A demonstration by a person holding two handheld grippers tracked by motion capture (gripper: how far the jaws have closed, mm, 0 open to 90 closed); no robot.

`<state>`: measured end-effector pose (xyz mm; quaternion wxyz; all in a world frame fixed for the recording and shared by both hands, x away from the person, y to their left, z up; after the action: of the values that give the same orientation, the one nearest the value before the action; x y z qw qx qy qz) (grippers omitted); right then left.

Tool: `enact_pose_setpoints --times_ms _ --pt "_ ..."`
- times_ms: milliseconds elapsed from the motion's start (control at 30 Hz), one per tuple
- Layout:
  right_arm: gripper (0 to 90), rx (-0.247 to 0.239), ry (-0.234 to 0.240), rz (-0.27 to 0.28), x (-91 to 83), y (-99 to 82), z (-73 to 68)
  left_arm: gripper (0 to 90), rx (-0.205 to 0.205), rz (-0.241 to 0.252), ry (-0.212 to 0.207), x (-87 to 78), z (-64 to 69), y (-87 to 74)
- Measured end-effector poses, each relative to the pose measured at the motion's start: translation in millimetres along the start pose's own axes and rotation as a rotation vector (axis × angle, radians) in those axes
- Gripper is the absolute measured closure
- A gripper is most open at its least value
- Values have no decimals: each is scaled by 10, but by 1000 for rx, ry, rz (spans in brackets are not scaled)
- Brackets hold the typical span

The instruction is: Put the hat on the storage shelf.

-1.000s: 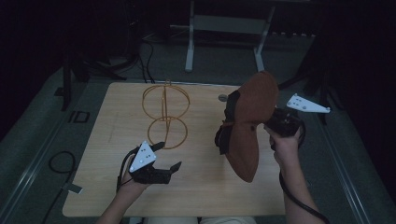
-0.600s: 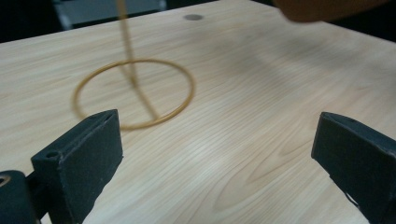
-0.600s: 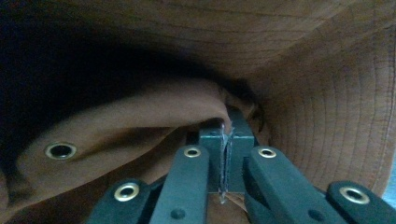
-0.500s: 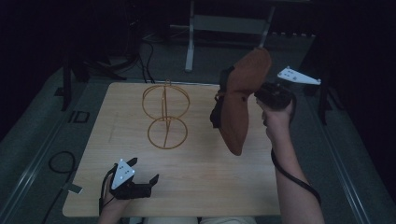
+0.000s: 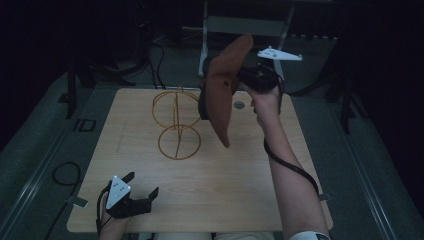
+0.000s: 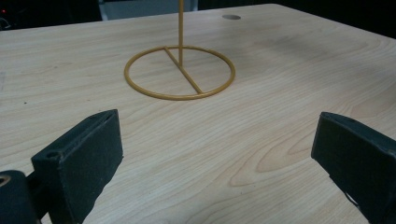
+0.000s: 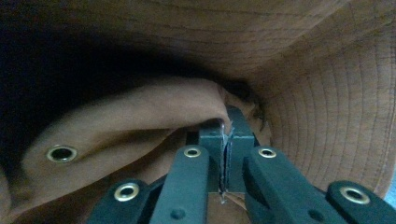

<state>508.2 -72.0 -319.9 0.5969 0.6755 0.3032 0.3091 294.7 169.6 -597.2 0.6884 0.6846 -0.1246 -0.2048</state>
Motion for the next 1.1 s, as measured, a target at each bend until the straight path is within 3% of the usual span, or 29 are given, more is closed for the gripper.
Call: enact_pose_setpoints --times_ms 133,267,433,567,667,800,833,967,1000,1033,1100 --pt "883 4 47 -48 355 -2 -215 26 -3 3 2 -1 -17 -9" --pt "882 -26 89 -135 667 -169 -453 26 6 -13 -4 5 -8 -49" --pt "880 -80 115 -244 917 -444 -656 26 -5 -8 -1 -12 -28 -51" --pt "858 -88 137 -324 1043 -657 -769 26 -19 -8 -8 -10 -20 -61" --pt "789 -77 154 -359 1108 -761 -841 26 -13 -16 -16 0 -3 -75" --pt "478 -88 204 -385 1173 -880 -953 26 -13 -17 -11 4 -11 -82" --pt "396 -103 213 -382 1185 -904 -978 26 -14 -16 -9 3 -14 -80" --pt "196 -249 207 -371 1245 -1019 -1083 26 -18 -18 -11 -1 -9 -85" --pt "165 -316 213 -365 1266 -1075 -1101 26 -19 -17 -14 1 -1 -86" --pt "159 -413 204 -365 1279 -1137 -1105 26 -16 -17 -15 2 2 -87" --pt "156 -435 197 -354 1290 -1153 -1125 26 -17 -19 -17 4 13 -95"
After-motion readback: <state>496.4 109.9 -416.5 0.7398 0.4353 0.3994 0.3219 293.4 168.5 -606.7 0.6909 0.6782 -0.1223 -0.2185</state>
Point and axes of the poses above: each handheld gripper's, and its own axes: x roughly forward along the jaws, y roughly out of its top, z roughly to its right, the point moved 10 cm from there along x, roughly forward along the jaws, and after that the axes turned 13 degrees about z, right-handed, at the moved point
